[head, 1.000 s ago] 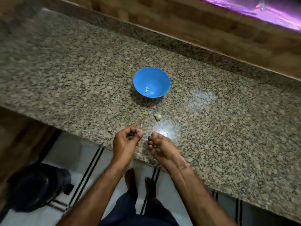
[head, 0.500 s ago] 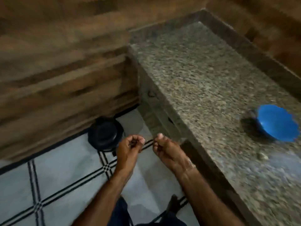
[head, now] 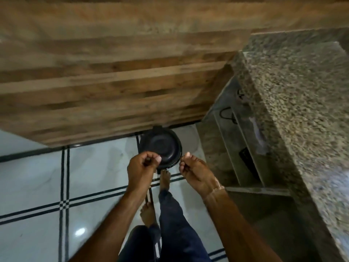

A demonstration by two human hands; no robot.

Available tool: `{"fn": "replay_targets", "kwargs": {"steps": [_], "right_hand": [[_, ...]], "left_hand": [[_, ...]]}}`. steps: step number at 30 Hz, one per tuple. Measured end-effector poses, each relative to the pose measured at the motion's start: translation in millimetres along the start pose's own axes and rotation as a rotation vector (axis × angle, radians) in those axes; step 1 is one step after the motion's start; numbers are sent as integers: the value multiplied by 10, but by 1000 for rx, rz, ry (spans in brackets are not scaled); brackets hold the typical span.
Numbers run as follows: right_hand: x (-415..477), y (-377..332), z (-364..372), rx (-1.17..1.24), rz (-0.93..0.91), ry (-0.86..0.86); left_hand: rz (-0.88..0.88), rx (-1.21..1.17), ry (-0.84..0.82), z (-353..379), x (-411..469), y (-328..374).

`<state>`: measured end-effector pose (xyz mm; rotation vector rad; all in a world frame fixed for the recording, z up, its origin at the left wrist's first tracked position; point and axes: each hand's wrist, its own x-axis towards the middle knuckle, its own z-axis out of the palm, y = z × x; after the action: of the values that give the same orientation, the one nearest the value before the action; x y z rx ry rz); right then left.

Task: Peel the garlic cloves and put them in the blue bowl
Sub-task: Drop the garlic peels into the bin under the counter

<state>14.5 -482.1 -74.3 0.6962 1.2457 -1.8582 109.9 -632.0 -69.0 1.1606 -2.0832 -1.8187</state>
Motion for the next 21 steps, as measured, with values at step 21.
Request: {"fn": "replay_targets", "kwargs": {"steps": [21], "right_hand": [[3914,1234,-287,-80,281,314]], "left_hand": [[-809,-403,135,1250,2820,-2928]]}}
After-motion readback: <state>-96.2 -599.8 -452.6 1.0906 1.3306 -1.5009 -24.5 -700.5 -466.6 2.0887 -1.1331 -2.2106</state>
